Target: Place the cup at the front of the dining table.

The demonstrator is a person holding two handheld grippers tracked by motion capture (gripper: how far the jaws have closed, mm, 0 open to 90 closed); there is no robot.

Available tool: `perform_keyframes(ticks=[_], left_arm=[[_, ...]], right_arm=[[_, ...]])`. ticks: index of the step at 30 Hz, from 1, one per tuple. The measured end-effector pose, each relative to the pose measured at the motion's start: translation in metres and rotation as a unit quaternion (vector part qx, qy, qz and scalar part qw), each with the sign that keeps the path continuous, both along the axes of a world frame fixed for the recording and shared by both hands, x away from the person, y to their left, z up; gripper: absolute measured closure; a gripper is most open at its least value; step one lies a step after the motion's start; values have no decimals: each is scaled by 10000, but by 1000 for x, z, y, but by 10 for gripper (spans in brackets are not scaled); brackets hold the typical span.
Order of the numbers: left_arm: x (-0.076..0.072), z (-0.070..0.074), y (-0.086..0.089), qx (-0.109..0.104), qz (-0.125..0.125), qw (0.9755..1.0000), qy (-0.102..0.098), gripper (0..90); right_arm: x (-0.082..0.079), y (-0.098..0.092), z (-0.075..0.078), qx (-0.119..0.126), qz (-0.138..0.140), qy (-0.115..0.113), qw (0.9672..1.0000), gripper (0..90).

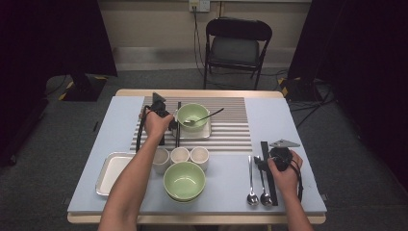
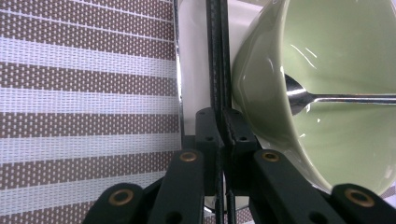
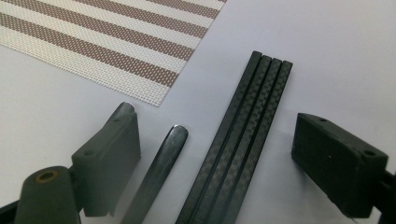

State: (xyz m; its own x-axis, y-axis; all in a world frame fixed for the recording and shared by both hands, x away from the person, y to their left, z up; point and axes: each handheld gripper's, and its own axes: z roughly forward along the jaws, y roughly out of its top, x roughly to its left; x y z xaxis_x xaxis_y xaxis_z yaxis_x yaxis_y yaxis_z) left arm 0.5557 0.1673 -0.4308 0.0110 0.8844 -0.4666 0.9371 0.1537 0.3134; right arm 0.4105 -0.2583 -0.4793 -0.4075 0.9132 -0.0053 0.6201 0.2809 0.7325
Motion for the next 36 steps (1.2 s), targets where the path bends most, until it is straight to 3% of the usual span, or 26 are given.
perform_keyframes(ticks=[11, 20, 25, 29, 30, 32, 36], left_arm=[[0, -2, 0, 86, 60, 9999, 13, 878], [0, -2, 1, 39, 1, 10000, 21, 874], [1, -2, 1, 46, 99, 9999, 7, 871], [0, 0, 4, 45, -24, 10000, 9, 869], [-1, 0, 3, -8, 107, 9999, -25, 868], [-1, 2, 5, -18, 15, 10000, -37, 864], [-3, 4, 5, -9, 77, 10000, -57, 855]], right_arm=[[0, 0, 0, 1, 1, 1, 10000, 146], [0, 0, 0, 0, 1, 1, 10000, 146], [0, 0, 0, 2, 0, 1, 10000, 146], [0, 0, 0, 2, 1, 5, 10000, 146], [0, 0, 0, 1, 3, 4, 10000, 146], [0, 0, 0, 2, -1, 1, 10000, 146], [0, 0, 0, -1, 0, 0, 10000, 146]])
